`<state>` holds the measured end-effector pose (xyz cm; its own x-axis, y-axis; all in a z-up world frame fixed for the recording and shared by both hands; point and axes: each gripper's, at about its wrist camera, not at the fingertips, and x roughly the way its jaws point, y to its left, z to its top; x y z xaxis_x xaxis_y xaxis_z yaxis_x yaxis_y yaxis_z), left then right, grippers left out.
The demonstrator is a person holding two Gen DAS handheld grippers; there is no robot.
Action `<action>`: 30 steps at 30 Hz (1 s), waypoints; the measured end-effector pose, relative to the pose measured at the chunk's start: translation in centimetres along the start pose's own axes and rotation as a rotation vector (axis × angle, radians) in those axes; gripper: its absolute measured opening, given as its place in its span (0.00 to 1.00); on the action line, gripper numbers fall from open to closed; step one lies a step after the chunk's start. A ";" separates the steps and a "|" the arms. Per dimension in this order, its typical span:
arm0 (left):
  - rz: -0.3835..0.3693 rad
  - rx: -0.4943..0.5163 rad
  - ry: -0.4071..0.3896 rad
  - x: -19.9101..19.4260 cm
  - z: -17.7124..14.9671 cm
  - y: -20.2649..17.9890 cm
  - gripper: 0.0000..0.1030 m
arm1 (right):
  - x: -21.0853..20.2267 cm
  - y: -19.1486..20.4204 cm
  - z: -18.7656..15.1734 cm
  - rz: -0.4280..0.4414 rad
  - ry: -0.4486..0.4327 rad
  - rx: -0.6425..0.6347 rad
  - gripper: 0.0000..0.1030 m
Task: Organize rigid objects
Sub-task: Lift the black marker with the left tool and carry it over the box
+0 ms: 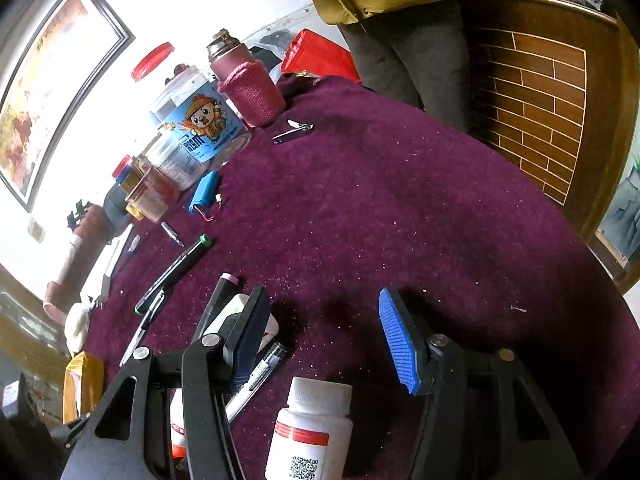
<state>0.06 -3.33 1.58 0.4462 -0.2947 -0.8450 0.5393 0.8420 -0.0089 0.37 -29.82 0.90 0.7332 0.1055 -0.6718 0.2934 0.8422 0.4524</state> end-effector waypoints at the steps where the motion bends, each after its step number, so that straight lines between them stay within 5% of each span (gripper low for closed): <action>1: -0.013 -0.015 -0.003 -0.2 -0.1 0.2 0.12 | 0.1 0.1 0.0 -0.001 0.000 -0.003 0.50; 5: -0.038 -0.059 -0.043 -1.6 -0.5 1.0 0.12 | 0.1 0.1 0.0 -0.003 0.000 -0.005 0.50; 16: -0.282 -0.275 -0.242 -9.4 -3.6 4.8 0.11 | 0.3 0.5 -0.2 -0.026 -0.008 -0.037 0.50; 30: -0.250 -0.547 -0.459 -18.7 -12.5 15.7 0.12 | 0.1 0.8 -0.4 -0.056 -0.020 -0.053 0.50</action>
<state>-8.75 21.04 10.56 0.6739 -0.5646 -0.4765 0.2861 0.7941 -0.5362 0.49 -28.94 0.94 0.7289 0.0467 -0.6830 0.3024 0.8731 0.3824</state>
